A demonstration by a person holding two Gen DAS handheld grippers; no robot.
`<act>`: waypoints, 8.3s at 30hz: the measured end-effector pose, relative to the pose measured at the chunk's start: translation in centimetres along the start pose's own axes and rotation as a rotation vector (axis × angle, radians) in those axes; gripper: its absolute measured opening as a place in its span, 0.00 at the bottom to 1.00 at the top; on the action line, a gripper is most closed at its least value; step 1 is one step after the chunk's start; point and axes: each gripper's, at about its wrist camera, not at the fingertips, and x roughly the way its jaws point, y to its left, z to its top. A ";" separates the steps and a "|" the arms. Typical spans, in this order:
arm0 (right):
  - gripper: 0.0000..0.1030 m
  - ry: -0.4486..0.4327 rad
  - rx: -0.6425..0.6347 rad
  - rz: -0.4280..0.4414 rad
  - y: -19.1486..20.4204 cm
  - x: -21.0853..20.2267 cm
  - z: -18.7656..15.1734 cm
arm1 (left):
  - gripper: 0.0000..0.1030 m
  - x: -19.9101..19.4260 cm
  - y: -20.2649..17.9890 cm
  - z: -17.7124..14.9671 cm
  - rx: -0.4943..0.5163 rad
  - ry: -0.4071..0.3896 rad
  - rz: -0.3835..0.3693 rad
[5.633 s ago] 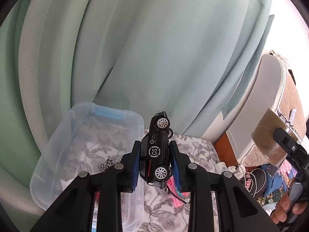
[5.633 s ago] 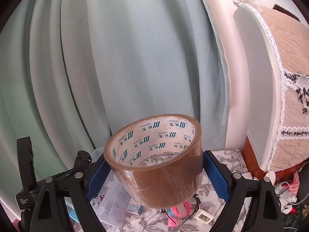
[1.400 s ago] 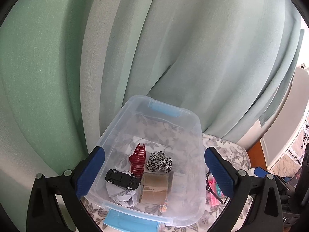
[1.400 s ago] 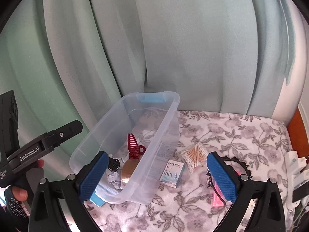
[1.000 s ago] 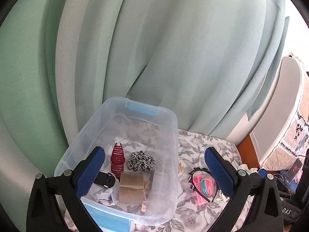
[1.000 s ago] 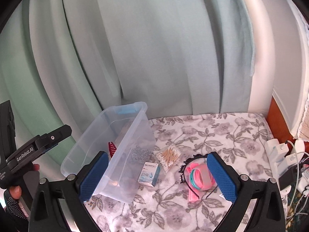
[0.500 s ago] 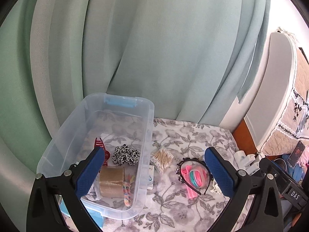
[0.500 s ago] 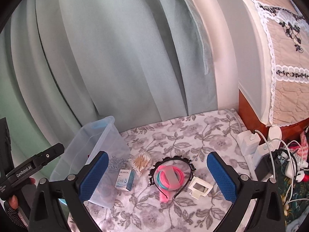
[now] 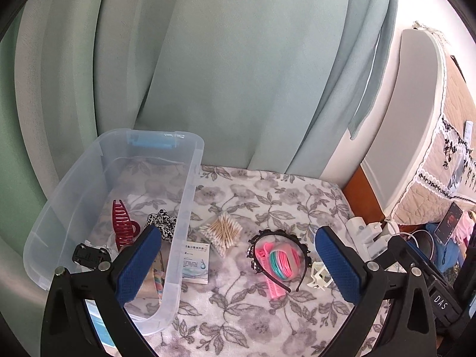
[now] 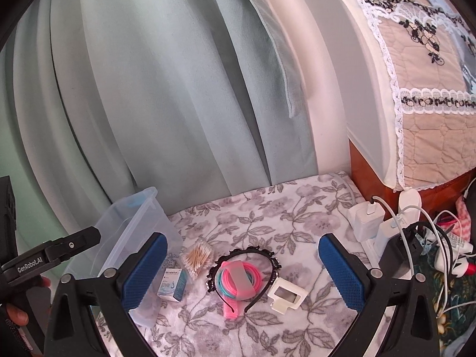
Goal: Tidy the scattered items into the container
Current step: 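Withdraw both grippers from the box toward the headband and white holder, then close the left gripper on the black headband while the right grasps the white plastic holder, then lift and carry the headband and white holder over the clear box with both grippers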
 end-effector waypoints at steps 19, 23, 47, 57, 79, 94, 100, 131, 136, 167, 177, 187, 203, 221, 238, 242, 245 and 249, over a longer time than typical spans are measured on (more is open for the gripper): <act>1.00 0.172 0.038 -0.029 -3.1 4.9 -3.9 | 1.00 6.6 -3.2 -2.9 0.077 0.162 -0.040; 1.00 0.220 0.048 -0.025 -3.8 6.0 -4.8 | 1.00 7.4 -4.4 -3.0 0.145 0.160 -0.023; 1.00 0.360 0.032 -0.067 -5.1 9.7 -7.7 | 0.91 15.4 -2.9 -4.8 -0.033 0.356 -0.017; 0.97 0.373 0.024 -0.069 -5.3 10.5 -8.0 | 0.71 17.7 -1.2 -5.4 -0.109 0.393 0.017; 0.78 0.441 0.014 -0.086 -5.6 13.7 -8.8 | 0.31 21.9 -2.6 -5.4 -0.028 0.449 0.057; 0.60 0.426 0.029 -0.114 -5.9 14.0 -8.6 | 0.20 21.7 -2.8 -6.3 -0.041 0.489 0.061; 0.60 0.427 0.022 -0.119 -5.7 14.2 -8.6 | 0.20 22.4 -3.4 -6.0 0.005 0.476 0.088; 0.60 0.336 0.019 -0.127 -4.0 9.7 -4.8 | 0.17 16.5 -3.4 -2.3 0.016 0.322 0.044; 0.60 0.301 0.009 -0.130 -3.3 8.1 -3.5 | 0.17 14.4 -3.2 -1.3 0.011 0.288 0.031; 0.60 0.126 -0.106 -0.100 4.4 0.5 2.3 | 0.17 1.5 1.1 3.8 -0.122 0.060 -0.049; 0.60 0.088 -0.130 -0.075 7.3 -0.7 3.4 | 0.17 -1.9 3.9 4.7 -0.164 -0.017 -0.045; 0.60 0.043 -0.163 -0.033 10.8 -1.6 4.6 | 0.17 -4.5 7.0 5.1 -0.211 -0.072 -0.025; 0.60 0.021 -0.232 0.062 16.3 -0.6 5.2 | 0.17 -7.3 12.0 5.3 -0.288 -0.130 0.036; 0.60 0.044 -0.318 0.175 22.6 1.4 4.5 | 0.17 -8.6 16.3 4.5 -0.364 -0.146 0.109; 0.60 0.160 -0.389 0.249 26.2 4.9 2.0 | 0.17 -7.2 18.1 2.7 -0.398 -0.080 0.175; 0.60 0.193 -0.407 0.254 26.7 6.0 1.1 | 0.17 -6.4 18.3 2.1 -0.395 -0.050 0.204; 0.60 0.226 -0.409 0.252 26.7 7.1 0.6 | 0.17 -5.6 18.5 1.5 -0.397 -0.019 0.224; 0.60 0.261 -0.415 0.249 27.1 7.4 0.0 | 0.17 -4.7 18.4 1.0 -0.391 0.007 0.243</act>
